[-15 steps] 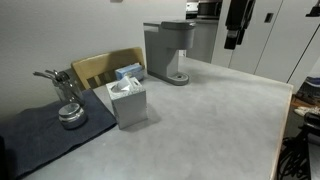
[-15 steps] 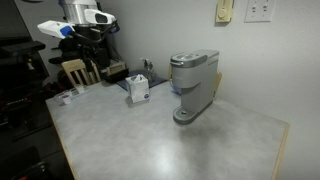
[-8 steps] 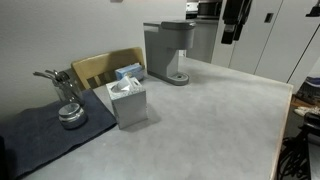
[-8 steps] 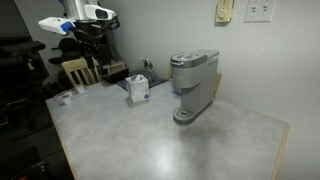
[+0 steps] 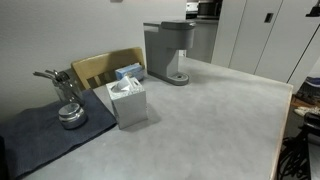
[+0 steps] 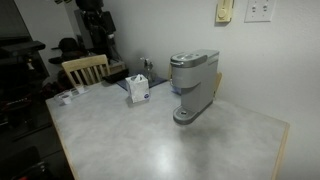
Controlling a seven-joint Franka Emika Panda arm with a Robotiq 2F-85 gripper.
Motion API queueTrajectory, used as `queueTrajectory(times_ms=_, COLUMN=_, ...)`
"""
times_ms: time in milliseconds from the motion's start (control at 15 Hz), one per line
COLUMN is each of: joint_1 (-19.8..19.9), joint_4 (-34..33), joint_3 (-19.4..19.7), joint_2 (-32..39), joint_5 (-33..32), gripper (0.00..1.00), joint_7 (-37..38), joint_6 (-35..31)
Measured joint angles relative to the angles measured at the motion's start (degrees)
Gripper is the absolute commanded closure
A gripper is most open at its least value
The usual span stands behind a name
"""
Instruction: Press the button on top of the object
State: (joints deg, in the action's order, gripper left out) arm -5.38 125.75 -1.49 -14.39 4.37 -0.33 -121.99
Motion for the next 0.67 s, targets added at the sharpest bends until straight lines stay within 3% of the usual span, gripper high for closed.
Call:
queueTrajectory(times_ms=267, joint_1=0.02, joint_4=-4.8, joint_3=-0.73, joint_2=0.01, joint_5=-0.86, gripper=0.0, joint_7=2.04, joint_6=3.17)
queueTrajectory(times_ms=667, joint_1=0.05, joint_4=-5.03, joint_3=-0.82, joint_2=0.23, joint_5=-0.88, gripper=0.0, joint_7=2.07, joint_6=3.2)
